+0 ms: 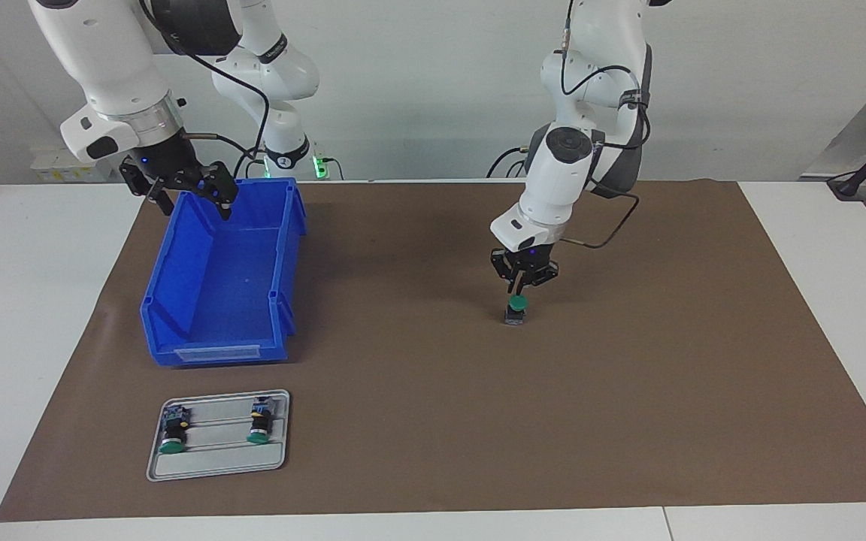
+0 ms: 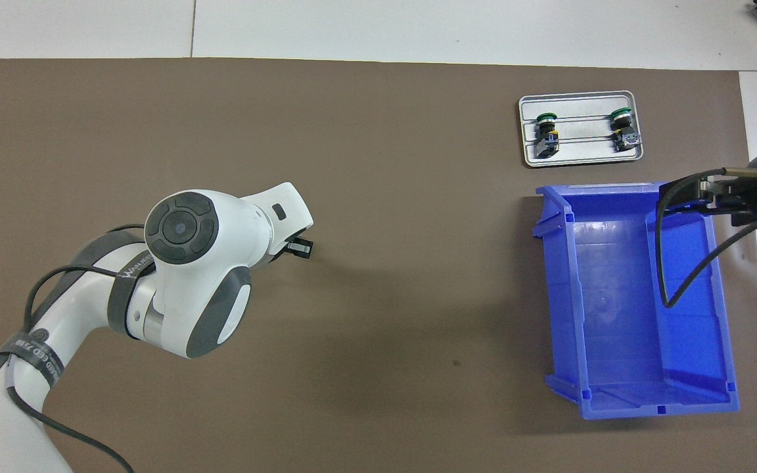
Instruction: Place and press button with both arms
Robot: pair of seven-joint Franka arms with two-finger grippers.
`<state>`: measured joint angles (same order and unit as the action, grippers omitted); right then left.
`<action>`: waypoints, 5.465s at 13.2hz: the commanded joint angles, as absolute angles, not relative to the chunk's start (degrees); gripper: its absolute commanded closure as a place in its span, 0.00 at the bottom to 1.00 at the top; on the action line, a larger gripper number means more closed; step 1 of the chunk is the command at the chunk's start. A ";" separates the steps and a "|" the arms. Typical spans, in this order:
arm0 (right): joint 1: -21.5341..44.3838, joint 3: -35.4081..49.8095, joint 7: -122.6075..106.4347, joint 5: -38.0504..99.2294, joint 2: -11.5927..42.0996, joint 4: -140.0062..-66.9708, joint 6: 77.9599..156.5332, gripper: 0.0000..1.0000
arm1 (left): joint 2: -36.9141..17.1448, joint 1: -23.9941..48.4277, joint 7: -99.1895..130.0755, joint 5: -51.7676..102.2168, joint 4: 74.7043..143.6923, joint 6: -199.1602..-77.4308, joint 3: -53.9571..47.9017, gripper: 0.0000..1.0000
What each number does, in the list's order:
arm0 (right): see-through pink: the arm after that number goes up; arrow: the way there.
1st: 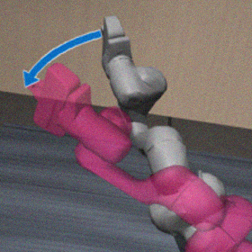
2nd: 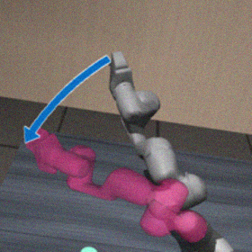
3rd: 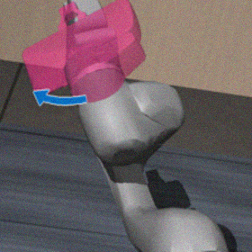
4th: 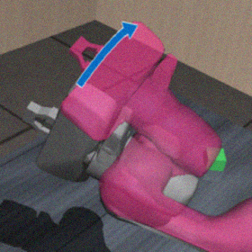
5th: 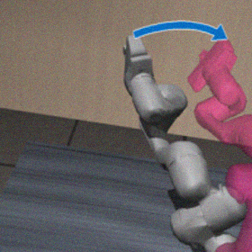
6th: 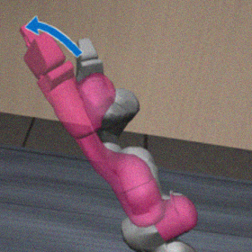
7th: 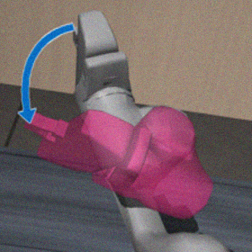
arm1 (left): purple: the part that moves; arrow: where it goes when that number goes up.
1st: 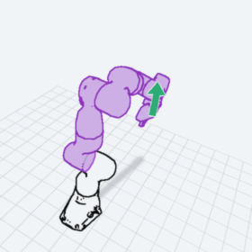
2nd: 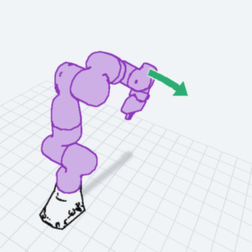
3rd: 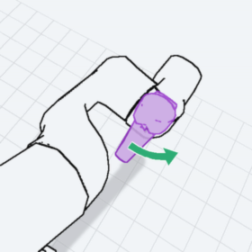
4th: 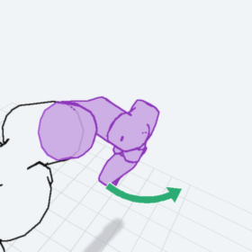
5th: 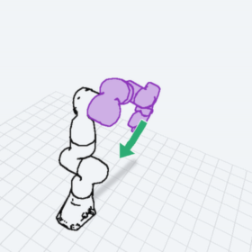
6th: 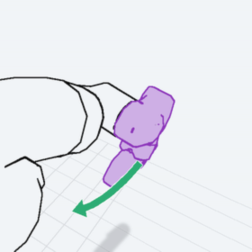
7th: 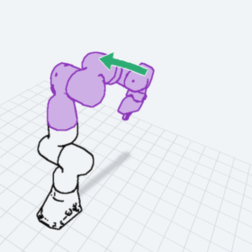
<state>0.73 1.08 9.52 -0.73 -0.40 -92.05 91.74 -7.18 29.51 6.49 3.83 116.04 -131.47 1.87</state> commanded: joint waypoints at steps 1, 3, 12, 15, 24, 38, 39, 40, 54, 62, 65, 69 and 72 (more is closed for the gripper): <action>0.35 1.14 8.26 0.70 -0.70 -92.29 91.05 0.00 | -8.00 28.22 6.51 2.72 108.83 -123.43 2.29 0.77; 0.35 1.14 8.26 0.70 -0.70 -92.29 91.14 0.00 | -7.56 25.77 4.67 2.64 106.01 -117.71 2.29 0.77; 0.35 1.14 8.17 0.70 -0.70 -92.29 91.05 0.00 | -2.39 10.21 -6.93 0.01 102.39 -104.24 2.64 0.59; 0.35 1.14 8.26 0.70 -0.70 -92.29 91.05 0.00 | -1.14 8.17 -6.94 -0.26 97.23 -100.22 2.64 0.33; 0.35 1.23 7.82 0.70 -0.70 -92.20 91.23 0.00 | -0.79 9.05 -6.24 -2.90 92.55 -96.68 1.93 0.00; 17.12 2.02 31.25 -0.35 3.07 -91.50 98.52 0.01 | 3.86 8.17 -4.65 0.26 97.28 -93.60 2.46 0.00; 18.88 2.02 34.60 -0.26 4.38 -90.54 99.57 0.02 | 4.04 8.00 -4.66 0.26 97.38 -93.69 2.63 0.00; 20.11 2.02 36.98 -0.26 5.79 -89.40 99.75 0.02 | 4.04 7.39 -4.66 0.35 97.38 -93.95 2.64 0.00; 36.55 2.11 58.09 -1.05 31.54 -70.84 110.55 0.03 | 4.04 7.21 -4.66 0.35 97.38 -93.69 2.64 0.00; 41.92 1.93 59.15 -5.17 43.76 -64.16 119.08 0.12 | 4.04 7.21 -4.66 0.35 97.38 -93.69 2.64 0.00; 42.36 2.11 58.36 -7.21 44.64 -64.60 121.63 0.14 | 4.04 7.21 -4.66 0.26 97.38 -93.69 2.64 0.00; 43.76 2.11 56.78 -7.82 45.35 -65.13 122.78 0.20 | 4.04 7.21 -4.66 0.26 97.38 -93.69 2.64 0.00; 44.64 2.11 56.78 -9.49 45.79 -65.30 122.96 0.22 | 4.04 7.21 -4.66 0.26 97.38 -93.69 2.64 0.00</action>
<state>44.18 2.05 57.44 -7.95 44.38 -66.65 122.18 2.41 7.73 -4.84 -0.36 95.71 -93.89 2.85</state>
